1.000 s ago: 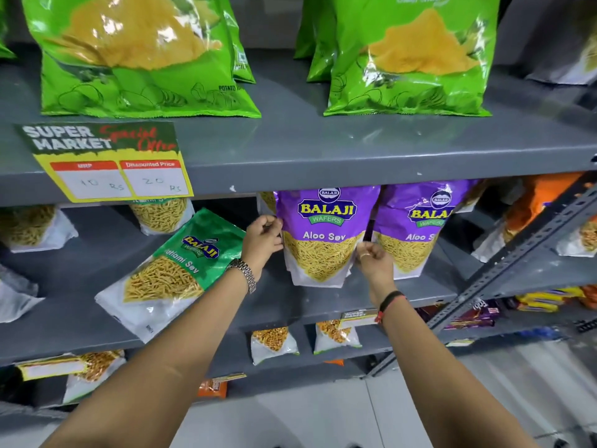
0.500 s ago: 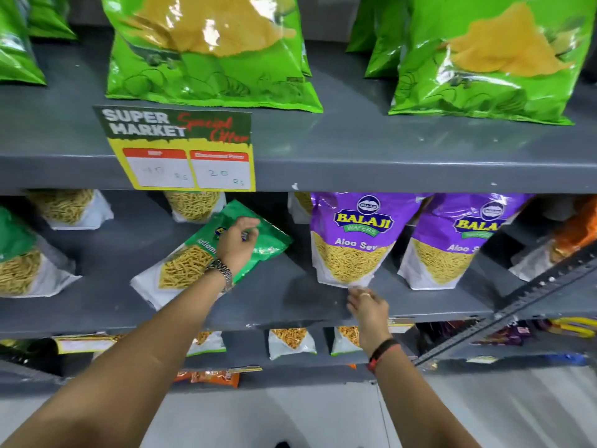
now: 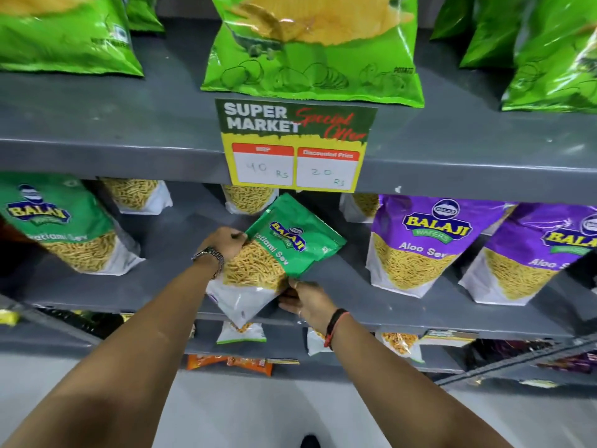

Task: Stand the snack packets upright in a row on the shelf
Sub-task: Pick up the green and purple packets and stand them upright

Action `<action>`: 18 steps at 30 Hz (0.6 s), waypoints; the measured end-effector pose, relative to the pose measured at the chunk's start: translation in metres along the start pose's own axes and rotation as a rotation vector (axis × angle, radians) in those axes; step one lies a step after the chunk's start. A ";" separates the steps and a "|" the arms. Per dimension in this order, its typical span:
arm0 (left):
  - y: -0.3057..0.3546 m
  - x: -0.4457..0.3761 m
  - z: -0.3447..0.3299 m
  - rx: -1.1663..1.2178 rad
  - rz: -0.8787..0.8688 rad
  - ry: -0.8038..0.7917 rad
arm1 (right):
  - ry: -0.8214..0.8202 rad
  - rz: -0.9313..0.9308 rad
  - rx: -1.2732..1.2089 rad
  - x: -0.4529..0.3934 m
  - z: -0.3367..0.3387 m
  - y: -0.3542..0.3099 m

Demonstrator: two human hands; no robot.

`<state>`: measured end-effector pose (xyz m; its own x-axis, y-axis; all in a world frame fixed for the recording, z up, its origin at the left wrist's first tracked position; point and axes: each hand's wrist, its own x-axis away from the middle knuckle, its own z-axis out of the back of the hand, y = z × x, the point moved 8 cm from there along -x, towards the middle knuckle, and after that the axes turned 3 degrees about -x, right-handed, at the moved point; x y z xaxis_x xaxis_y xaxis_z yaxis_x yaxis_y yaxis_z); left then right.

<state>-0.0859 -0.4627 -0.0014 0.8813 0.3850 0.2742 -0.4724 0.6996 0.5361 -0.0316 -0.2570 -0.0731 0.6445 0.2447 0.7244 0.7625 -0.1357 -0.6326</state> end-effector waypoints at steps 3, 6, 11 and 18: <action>-0.005 0.009 -0.004 0.108 -0.021 -0.036 | 0.063 0.020 -0.022 0.000 0.005 0.008; -0.008 0.023 -0.008 0.129 -0.054 -0.021 | 0.090 0.077 -0.013 0.009 0.021 0.012; -0.006 0.059 -0.016 0.374 -0.042 -0.047 | 0.087 0.178 0.011 0.044 0.048 0.005; 0.009 0.117 -0.014 0.759 -0.047 0.003 | 0.094 0.339 0.090 0.097 0.077 -0.035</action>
<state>0.0130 -0.4024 0.0247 0.8996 0.3675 0.2360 -0.2940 0.1101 0.9494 -0.0005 -0.1545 -0.0017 0.8655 0.1108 0.4886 0.4992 -0.1080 -0.8598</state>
